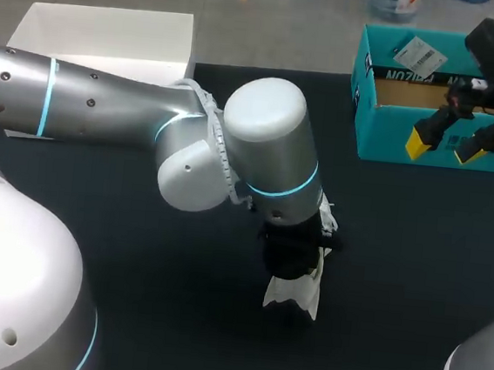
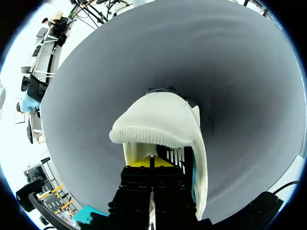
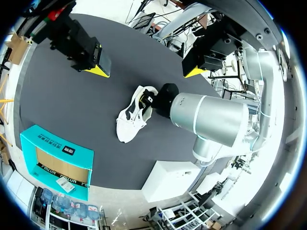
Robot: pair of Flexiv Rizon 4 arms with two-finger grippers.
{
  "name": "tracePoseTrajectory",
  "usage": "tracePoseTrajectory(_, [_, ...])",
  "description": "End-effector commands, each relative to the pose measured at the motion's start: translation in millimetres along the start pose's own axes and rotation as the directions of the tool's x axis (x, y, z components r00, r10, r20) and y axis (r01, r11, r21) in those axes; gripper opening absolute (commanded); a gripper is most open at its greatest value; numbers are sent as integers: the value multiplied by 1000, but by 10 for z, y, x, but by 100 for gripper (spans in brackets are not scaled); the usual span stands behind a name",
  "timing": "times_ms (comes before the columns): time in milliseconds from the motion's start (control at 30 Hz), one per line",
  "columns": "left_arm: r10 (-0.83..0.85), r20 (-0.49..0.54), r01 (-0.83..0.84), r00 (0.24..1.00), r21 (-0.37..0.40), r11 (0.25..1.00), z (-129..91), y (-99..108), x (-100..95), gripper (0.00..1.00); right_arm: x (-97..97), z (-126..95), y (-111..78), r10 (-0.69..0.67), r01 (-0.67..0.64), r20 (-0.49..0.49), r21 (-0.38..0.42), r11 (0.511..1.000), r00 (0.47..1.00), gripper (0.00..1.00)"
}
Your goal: Take the shoe out of the shoebox, open the shoe tongue, remove and reinsert the insole, then place the shoe into the shoebox
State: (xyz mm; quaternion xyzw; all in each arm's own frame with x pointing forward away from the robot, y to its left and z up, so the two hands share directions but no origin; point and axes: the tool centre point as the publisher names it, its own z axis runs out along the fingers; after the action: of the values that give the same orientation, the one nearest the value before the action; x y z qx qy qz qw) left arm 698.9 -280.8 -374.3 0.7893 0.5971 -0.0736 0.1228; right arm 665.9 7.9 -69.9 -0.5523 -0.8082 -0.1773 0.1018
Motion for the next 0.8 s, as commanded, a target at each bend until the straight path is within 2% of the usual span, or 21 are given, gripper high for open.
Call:
tracePoseTrajectory(33, [7, -10, -7, 1000, -5, 1000, -83, 1, 26, 0, 3, 8, 26, 1, -1, 1, 5, 1000, 1000, 100])
tracePoseTrajectory(267, [9, -36, -11, 999, -36, 999, 189, -30, 121, 0, 3, 8, 26, 1, -1, 1, 5, 1000, 1000, 100])
tracePoseTrajectory(467, [24, -68, -25, 997, -19, 1000, 319, -102, 155, 0, 3, 8, 26, 1, -1, 1, 5, 1000, 1000, 100])
tracePoseTrajectory(567, [28, -67, -30, 997, -18, 999, 308, -106, 129, 0, 3, 8, 26, 1, -1, 1, 5, 1000, 1000, 100])
tracePoseTrajectory(800, [48, -56, -50, 997, -32, 998, 100, 38, 26, 0, 3, 8, 26, 1, -1, 1, 5, 1000, 1000, 100])
